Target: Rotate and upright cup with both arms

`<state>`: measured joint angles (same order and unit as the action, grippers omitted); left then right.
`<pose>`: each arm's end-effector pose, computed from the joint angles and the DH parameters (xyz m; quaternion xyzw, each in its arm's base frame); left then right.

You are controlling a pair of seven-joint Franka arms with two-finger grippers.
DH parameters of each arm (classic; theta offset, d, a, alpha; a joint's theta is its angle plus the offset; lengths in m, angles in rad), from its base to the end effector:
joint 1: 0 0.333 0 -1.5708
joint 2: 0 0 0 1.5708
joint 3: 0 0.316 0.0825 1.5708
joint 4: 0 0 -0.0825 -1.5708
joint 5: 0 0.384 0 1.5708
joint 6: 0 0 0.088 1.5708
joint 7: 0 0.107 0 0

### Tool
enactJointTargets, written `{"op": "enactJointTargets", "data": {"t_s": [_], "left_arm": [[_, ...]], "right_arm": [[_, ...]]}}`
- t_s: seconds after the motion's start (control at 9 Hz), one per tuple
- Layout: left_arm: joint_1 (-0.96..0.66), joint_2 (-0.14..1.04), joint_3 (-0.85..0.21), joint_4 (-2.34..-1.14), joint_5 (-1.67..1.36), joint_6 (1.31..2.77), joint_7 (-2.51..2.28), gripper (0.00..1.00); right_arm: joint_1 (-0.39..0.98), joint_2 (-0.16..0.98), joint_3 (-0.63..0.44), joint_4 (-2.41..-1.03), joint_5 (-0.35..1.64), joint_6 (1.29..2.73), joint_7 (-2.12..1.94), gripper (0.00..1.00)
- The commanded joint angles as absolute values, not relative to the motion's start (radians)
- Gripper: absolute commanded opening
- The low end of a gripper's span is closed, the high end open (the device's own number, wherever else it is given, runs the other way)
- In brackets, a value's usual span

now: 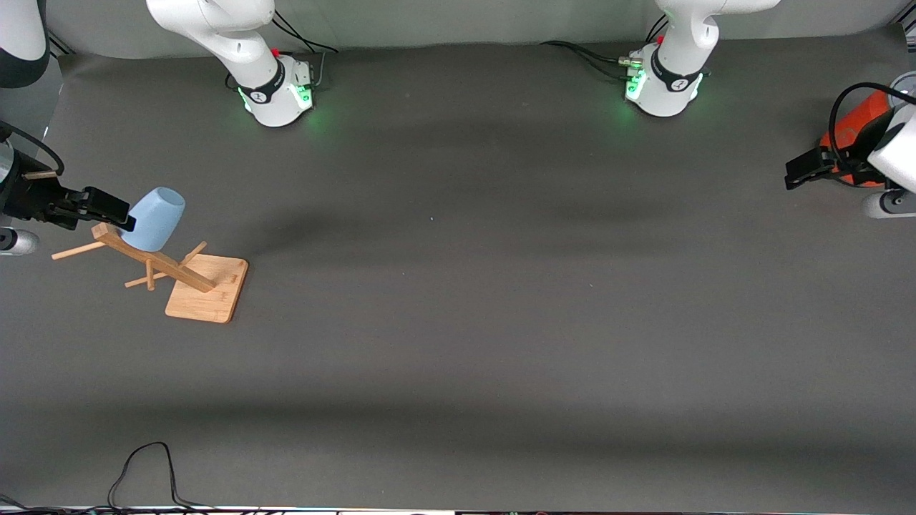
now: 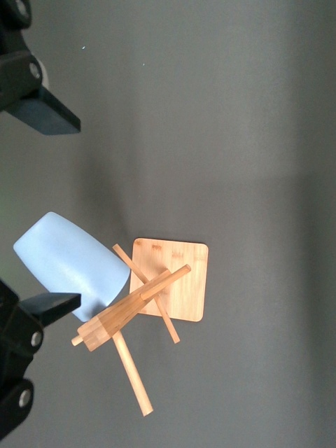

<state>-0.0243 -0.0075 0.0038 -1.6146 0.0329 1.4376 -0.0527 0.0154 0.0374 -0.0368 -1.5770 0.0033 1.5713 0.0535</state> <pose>0.5355 -0.0071 0.5979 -0.9961 -0.0168 0.0840 0.0195 0.5647 -0.0113 0.6007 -0.9991 0.0375 0.0215 0.0006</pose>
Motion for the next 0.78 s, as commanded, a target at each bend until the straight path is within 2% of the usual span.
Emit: {"op": "enactJointTargets", "data": {"t_s": [0.0, 0.22, 0.44, 0.67], "left_arm": [[-0.029, 0.008, 0.005, -1.582, 0.040, 1.393, -0.055, 1.00], [-0.032, 0.017, 0.005, -1.582, 0.043, 1.362, -0.054, 1.00], [-0.026, 0.026, 0.003, -1.585, 0.038, 1.364, -0.051, 1.00], [-0.032, 0.040, 0.003, -1.585, 0.037, 1.374, -0.052, 1.00]], "right_arm": [[0.011, -0.050, -0.061, -1.676, 0.005, 1.586, 0.029, 1.00], [0.011, -0.160, -0.110, -1.782, -0.021, 1.589, 0.026, 1.00], [0.012, -0.178, -0.124, -1.799, -0.018, 1.588, 0.060, 1.00], [0.012, -0.175, -0.124, -1.801, -0.008, 1.577, 0.330, 1.00]]}}
